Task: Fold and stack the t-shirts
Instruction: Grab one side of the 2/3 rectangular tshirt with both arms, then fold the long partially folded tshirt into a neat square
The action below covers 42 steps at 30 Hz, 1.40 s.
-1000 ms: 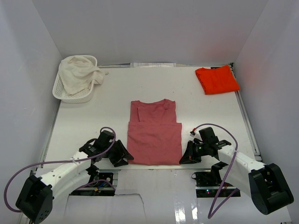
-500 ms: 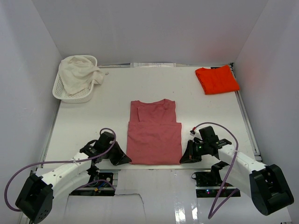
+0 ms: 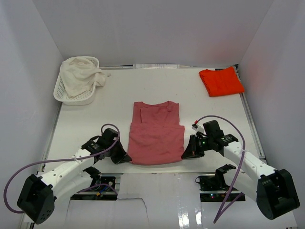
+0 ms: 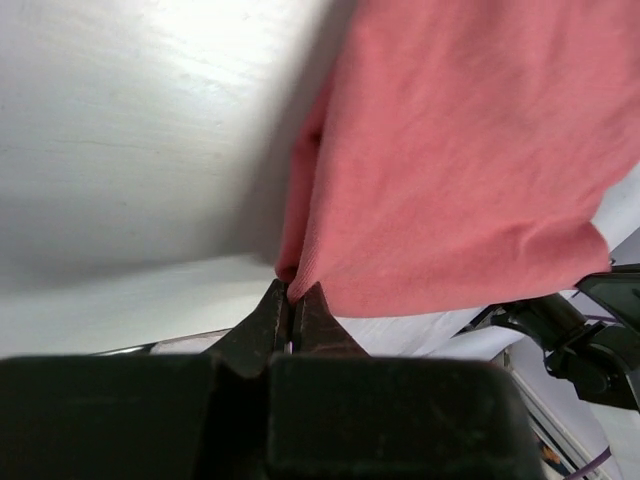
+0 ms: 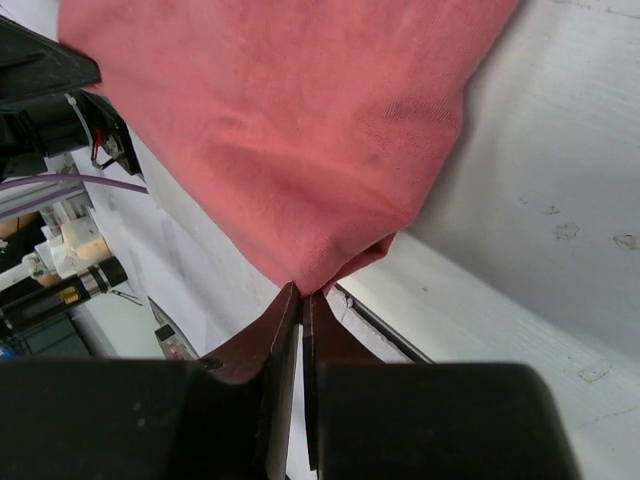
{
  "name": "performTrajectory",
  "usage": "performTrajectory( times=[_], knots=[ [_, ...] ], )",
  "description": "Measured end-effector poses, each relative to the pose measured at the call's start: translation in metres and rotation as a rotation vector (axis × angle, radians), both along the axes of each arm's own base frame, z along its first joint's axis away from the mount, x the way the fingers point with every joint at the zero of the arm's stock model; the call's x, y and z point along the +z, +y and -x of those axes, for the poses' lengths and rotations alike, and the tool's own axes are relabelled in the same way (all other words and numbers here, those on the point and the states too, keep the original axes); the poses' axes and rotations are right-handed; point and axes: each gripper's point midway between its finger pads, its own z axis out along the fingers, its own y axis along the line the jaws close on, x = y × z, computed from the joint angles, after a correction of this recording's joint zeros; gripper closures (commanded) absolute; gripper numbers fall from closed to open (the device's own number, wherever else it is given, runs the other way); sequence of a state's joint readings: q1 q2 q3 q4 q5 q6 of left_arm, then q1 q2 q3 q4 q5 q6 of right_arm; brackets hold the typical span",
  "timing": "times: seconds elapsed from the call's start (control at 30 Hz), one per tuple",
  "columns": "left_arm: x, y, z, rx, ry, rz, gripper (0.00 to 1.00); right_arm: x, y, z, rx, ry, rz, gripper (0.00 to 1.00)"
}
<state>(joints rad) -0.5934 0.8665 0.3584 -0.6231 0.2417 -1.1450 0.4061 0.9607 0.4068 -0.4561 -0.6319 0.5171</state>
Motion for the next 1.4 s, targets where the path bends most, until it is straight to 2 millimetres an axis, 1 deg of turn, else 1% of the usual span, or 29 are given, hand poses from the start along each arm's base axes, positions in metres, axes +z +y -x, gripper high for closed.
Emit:
performTrajectory(
  times=[0.17,0.4,0.5,0.73,0.8,0.93,1.0,1.07,1.23,1.4],
  knots=[
    [0.023,-0.003,-0.017,0.003,-0.067,-0.013,1.0,0.0,0.0,0.003,0.015,0.02,0.002,0.92],
    [0.034,-0.005,-0.021,0.002,-0.078,-0.005,1.0,0.005,0.001,0.004,0.03,0.018,-0.006,0.92],
    [0.043,-0.008,-0.025,0.002,-0.095,0.007,1.0,0.015,0.003,-0.003,0.031,-0.003,-0.012,0.92],
    [0.074,-0.018,-0.044,0.005,-0.164,0.034,0.98,0.054,0.014,-0.031,0.048,-0.093,-0.034,0.92],
    [0.084,-0.02,-0.054,0.006,-0.185,0.026,0.98,0.065,0.018,-0.04,0.055,-0.112,-0.034,0.92],
    [0.109,-0.025,-0.083,0.018,-0.253,0.014,0.98,0.085,0.024,-0.062,0.069,-0.16,-0.029,0.92],
    [0.121,-0.023,-0.101,0.034,-0.293,0.004,0.97,0.093,0.026,-0.074,0.07,-0.186,-0.026,0.92],
    [0.128,-0.019,-0.117,0.057,-0.325,-0.008,0.97,0.098,0.026,-0.085,0.068,-0.197,-0.019,0.92],
    [0.132,-0.008,-0.157,0.102,-0.365,-0.037,0.97,0.102,0.022,-0.116,0.044,-0.208,0.002,0.92],
    [0.134,-0.007,-0.198,0.122,-0.39,-0.05,0.97,0.108,0.021,-0.15,0.025,-0.226,0.011,0.92]
  ],
)
